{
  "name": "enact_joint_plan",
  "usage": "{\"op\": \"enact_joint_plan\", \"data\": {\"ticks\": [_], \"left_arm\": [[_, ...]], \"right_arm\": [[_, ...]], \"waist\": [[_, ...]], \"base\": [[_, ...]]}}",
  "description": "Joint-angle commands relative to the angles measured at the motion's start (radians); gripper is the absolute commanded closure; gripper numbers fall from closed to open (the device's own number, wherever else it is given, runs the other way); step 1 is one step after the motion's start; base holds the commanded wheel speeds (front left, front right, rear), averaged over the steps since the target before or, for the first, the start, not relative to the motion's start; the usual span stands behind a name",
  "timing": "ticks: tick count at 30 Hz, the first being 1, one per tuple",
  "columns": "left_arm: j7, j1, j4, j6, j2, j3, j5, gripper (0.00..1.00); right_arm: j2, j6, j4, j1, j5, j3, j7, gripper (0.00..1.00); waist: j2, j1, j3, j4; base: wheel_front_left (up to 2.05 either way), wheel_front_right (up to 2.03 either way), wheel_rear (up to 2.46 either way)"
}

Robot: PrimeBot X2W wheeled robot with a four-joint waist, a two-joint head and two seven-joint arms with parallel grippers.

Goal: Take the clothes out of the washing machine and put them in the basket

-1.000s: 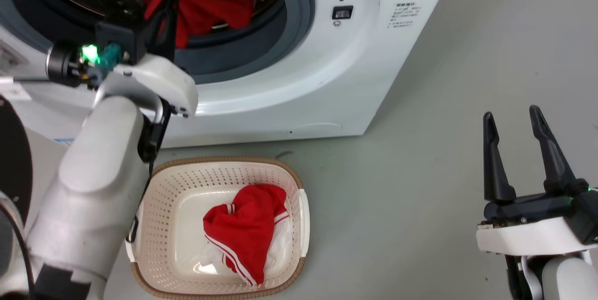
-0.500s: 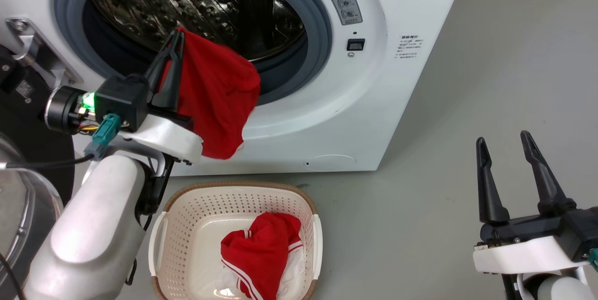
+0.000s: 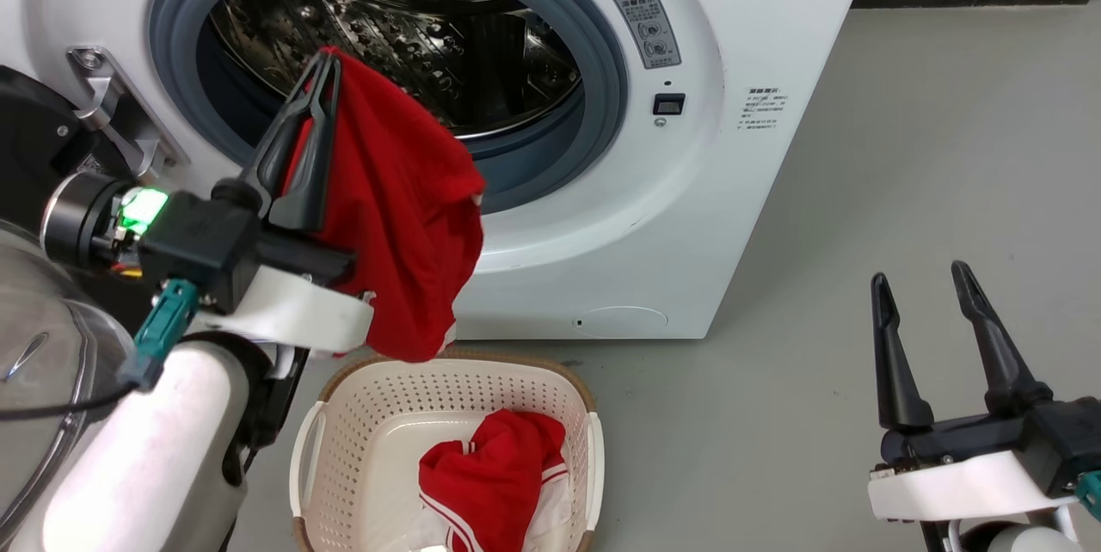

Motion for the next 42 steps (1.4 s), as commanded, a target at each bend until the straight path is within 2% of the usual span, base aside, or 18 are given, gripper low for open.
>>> {"op": "enact_joint_plan", "data": {"ticks": [1, 13, 23, 31, 42], "left_arm": [[0.007, 0.02, -0.034, 0.012, 0.012, 0.002, 0.01, 1.0], [0.055, 0.103, -0.202, 0.055, 0.059, 0.003, 0.028, 1.0], [0.058, 0.2, -0.187, 0.059, 0.028, -0.066, 0.007, 1.0], [0.004, 0.262, -0.028, 0.023, -0.027, -0.131, -0.034, 1.0], [-0.084, 0.17, 0.378, -0.062, -0.132, -0.175, -0.07, 1.0]], "right_arm": [[0.001, -0.001, 0.0, 0.01, 0.007, 0.001, -0.002, 0.0], [0.001, -0.001, 0.001, 0.025, 0.007, 0.002, -0.002, 0.0], [0.001, -0.001, -0.008, 0.006, -0.005, -0.009, -0.002, 0.0], [0.001, -0.001, -0.022, -0.032, -0.024, -0.012, -0.002, 0.0], [0.001, -0.001, -0.053, -0.118, -0.051, -0.017, -0.002, 0.0]], "waist": [[-0.0001, 0.0001, -0.004, 0.003], [-0.0001, 0.0001, -0.017, 0.017], [-0.0001, 0.0001, 0.01, 0.035], [-0.0001, 0.0001, 0.086, 0.034], [-0.0001, 0.0001, 0.267, 0.002]], "base": [[0.0, 0.0, 0.0], [0.0, 0.0, 0.0], [0.0, 0.0, 0.0], [0.0, 0.0, 0.0], [0.0, 0.0, 0.0]]}}
